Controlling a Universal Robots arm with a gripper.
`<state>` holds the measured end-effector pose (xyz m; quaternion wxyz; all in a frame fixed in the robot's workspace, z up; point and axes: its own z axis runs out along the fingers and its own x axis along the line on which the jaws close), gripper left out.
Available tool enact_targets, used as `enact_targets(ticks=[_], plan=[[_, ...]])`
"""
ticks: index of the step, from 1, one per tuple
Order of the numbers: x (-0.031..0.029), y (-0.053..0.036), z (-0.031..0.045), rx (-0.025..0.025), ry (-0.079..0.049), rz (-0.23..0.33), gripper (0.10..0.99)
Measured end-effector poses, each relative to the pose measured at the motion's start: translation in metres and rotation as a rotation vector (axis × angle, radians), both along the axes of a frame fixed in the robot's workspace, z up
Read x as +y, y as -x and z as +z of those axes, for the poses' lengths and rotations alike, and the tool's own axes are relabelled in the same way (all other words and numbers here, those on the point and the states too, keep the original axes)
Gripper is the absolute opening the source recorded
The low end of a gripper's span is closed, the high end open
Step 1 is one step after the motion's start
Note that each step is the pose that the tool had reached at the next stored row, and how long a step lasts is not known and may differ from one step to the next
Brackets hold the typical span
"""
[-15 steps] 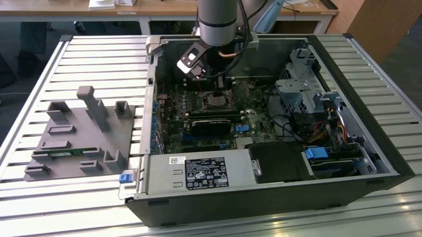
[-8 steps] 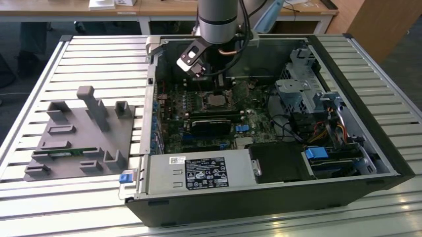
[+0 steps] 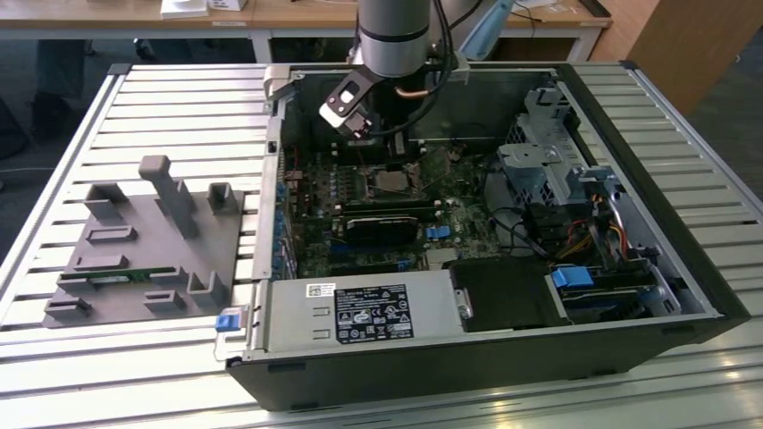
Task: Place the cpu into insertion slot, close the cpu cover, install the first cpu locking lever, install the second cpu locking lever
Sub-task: 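Close the cpu cover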
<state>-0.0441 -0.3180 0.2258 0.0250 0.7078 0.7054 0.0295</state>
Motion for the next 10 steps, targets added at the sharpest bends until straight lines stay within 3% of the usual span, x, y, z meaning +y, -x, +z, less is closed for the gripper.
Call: enact_targets(ticks=[6,10], plan=[[0.0,-0.0049,0.0003,0.0002,0.0,0.0,0.106],[0.0003,-0.005,0.01,-0.0001,0.001,0.0,0.106]])
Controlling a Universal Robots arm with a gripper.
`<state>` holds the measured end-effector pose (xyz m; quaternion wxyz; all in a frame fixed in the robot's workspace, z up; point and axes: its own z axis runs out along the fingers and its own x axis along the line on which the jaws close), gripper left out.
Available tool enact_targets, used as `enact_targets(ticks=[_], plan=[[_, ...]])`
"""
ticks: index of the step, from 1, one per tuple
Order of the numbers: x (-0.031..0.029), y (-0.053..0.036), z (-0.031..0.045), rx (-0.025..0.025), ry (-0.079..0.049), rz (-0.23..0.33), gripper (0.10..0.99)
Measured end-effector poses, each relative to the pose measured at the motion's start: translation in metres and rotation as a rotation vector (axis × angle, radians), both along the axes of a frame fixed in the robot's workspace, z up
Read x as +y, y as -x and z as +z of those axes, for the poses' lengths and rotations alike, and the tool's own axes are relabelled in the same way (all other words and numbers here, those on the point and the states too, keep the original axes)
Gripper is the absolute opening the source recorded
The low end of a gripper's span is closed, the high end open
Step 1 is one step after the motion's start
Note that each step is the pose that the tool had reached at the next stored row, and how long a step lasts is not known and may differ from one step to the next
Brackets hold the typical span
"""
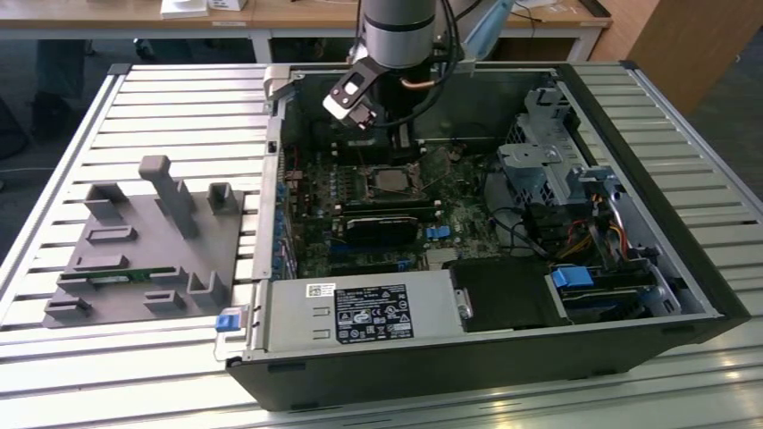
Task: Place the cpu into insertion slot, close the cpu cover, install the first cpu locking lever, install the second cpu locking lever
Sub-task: 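Close the cpu cover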
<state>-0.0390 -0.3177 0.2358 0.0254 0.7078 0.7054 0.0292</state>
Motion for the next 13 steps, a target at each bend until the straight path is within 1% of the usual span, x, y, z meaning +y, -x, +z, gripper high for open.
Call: enact_targets(ticks=[3,5,6,11,13], plan=[[0.0001,0.0,0.0123,0.0001,0.002,0.0,0.106],[0.0001,-0.0001,0.0186,0.0005,0.003,0.0,0.106],[0.0001,-0.0006,0.02,0.0011,0.004,0.0,0.106],[0.0001,-0.0064,0.0201,0.0062,0.004,0.0,0.106],[0.0001,-0.0096,0.0201,0.0074,0.004,0.0,0.106]])
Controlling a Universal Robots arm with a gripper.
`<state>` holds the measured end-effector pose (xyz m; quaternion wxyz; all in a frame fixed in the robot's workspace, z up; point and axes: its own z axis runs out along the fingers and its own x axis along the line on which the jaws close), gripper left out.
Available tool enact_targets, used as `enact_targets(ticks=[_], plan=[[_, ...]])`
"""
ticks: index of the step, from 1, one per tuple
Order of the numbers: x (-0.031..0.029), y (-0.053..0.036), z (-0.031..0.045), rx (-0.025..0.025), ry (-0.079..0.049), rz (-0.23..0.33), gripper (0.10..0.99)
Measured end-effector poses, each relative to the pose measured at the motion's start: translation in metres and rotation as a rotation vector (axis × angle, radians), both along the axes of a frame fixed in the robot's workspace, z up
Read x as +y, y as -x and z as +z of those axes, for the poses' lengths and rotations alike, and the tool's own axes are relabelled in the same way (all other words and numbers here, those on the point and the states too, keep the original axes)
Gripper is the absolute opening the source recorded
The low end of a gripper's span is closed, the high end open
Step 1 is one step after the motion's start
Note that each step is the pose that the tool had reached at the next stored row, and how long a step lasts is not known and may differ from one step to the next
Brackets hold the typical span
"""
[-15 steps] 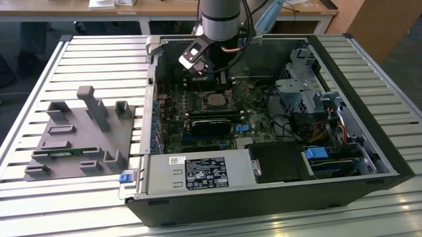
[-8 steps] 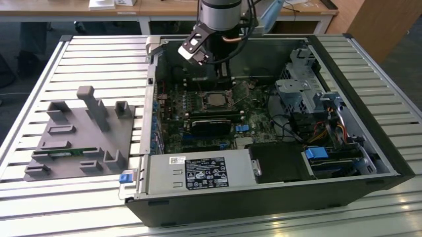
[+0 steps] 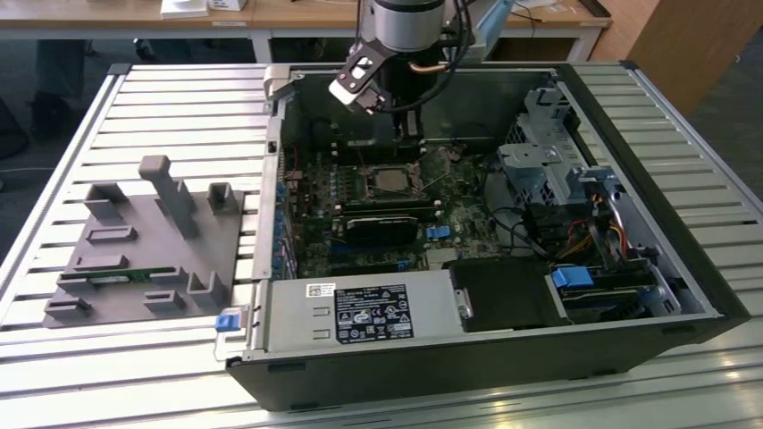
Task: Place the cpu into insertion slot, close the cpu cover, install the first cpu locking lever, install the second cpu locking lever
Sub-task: 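Close the cpu cover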
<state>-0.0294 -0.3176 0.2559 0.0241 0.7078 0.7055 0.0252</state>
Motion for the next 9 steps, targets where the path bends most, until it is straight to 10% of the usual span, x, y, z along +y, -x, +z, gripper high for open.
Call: enact_targets(ticks=[9], plan=[[0.0,-0.011,0.0,0.0072,0.0,0.0,0.106]])
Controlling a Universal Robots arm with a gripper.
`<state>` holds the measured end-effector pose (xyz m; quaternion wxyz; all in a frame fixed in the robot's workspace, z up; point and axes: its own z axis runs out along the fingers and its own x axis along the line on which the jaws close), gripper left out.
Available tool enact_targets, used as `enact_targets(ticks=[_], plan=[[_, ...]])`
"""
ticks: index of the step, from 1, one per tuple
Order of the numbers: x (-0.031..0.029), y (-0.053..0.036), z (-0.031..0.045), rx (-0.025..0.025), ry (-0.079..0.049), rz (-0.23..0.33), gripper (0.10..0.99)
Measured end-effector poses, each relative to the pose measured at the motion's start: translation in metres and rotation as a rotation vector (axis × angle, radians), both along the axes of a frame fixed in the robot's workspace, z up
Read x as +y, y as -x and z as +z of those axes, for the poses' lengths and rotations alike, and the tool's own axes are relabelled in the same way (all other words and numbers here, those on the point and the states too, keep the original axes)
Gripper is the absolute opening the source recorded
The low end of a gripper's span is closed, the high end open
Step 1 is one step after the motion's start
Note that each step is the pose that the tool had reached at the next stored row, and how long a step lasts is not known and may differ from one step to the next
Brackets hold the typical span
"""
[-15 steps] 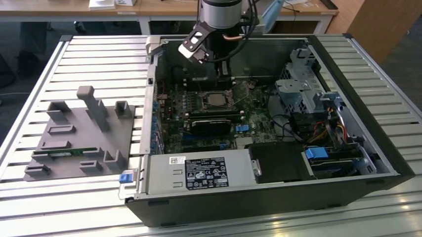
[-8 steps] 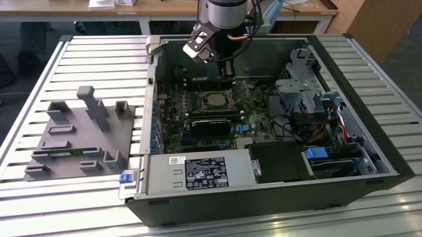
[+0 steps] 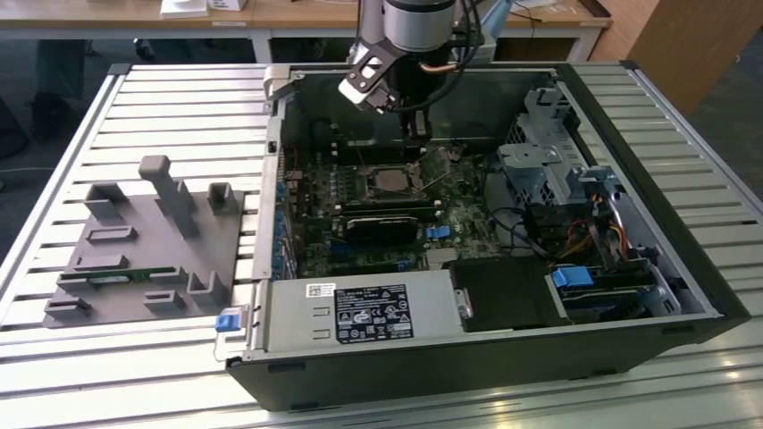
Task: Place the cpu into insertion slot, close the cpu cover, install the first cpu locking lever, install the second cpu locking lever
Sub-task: 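Close the cpu cover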
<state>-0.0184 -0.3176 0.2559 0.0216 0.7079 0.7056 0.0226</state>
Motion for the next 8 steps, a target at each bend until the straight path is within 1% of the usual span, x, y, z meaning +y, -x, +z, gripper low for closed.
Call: enact_targets(ticks=[4,8], plan=[[0.0,-0.007,-0.0001,0.0026,0.0,0.0,0.106],[0.0,-0.0104,0.0,0.006,0.0,0.0,0.106]])
